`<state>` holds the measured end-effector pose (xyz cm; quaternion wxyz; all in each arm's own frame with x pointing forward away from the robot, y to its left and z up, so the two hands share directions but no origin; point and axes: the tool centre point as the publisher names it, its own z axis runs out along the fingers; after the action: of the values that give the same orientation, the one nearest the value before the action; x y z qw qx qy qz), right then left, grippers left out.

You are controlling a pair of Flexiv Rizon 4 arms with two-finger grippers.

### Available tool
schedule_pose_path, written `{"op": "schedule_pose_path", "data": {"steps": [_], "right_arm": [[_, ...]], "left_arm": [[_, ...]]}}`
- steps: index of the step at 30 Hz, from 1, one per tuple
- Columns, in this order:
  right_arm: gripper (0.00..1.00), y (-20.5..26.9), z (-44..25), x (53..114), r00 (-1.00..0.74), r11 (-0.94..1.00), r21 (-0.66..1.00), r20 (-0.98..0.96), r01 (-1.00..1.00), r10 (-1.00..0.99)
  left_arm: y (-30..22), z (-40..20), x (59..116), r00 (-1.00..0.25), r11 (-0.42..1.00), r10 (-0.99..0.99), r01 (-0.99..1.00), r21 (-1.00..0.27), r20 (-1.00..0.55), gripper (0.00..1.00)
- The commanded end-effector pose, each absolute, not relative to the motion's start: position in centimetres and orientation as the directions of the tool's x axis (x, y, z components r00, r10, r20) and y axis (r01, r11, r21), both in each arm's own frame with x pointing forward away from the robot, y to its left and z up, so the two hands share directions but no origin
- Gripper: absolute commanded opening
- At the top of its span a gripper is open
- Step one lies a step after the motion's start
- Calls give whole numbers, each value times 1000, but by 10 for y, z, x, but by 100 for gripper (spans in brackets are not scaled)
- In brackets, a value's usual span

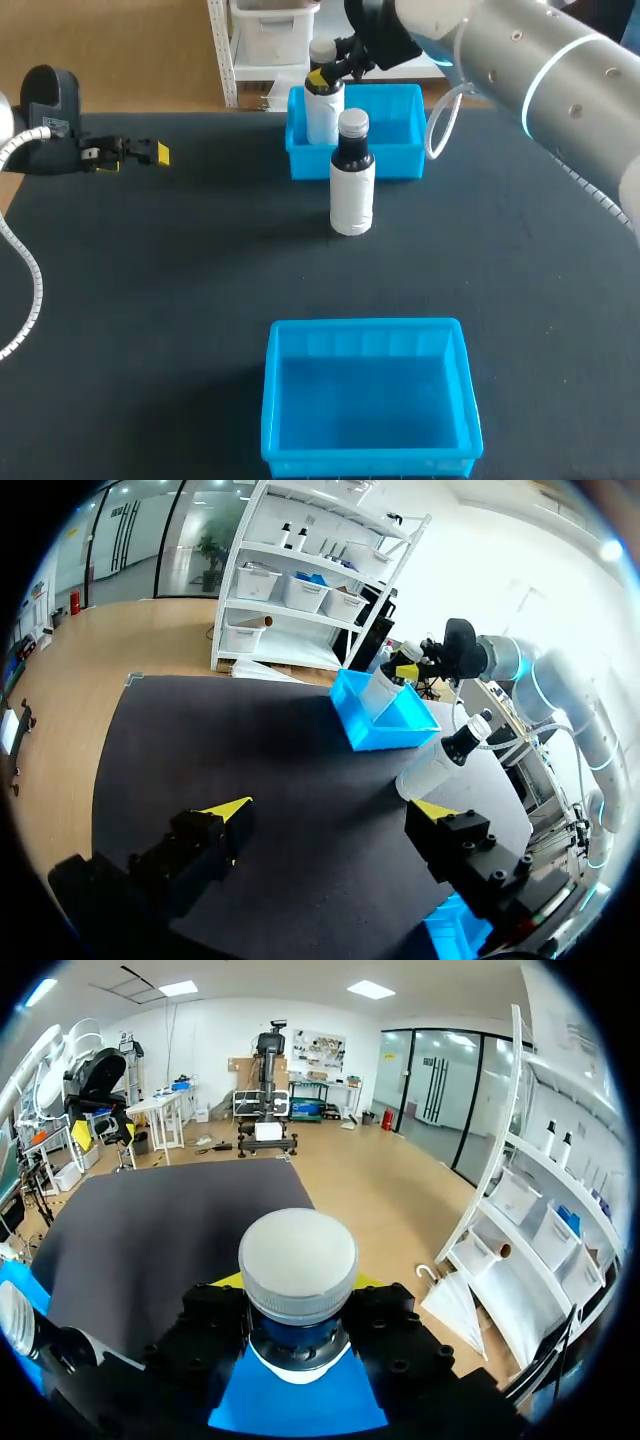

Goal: Pick up the bottle, and place it in the far bin if it is heavy, or in the near bin if it is light.

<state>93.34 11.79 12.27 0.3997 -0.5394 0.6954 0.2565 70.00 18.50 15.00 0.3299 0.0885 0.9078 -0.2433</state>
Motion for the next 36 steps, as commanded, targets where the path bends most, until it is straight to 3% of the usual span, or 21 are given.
{"op": "schedule_pose_path", "data": {"steps": [1, 14, 36], "right_arm": [[100, 123, 122, 950, -100, -109, 192, -826, -975, -555], [100, 95, 132, 949, -127, -63, 195, -818, -979, -560], [100, -69, 163, 887, -188, 176, 108, -818, -978, -544]], "left_arm": [[185, 150, 700, -767, 866, 0, 321, -383, -642, 100], [185, 150, 700, -767, 866, 0, 321, -383, -642, 100], [185, 150, 700, -767, 866, 0, 321, -383, -642, 100]]}}
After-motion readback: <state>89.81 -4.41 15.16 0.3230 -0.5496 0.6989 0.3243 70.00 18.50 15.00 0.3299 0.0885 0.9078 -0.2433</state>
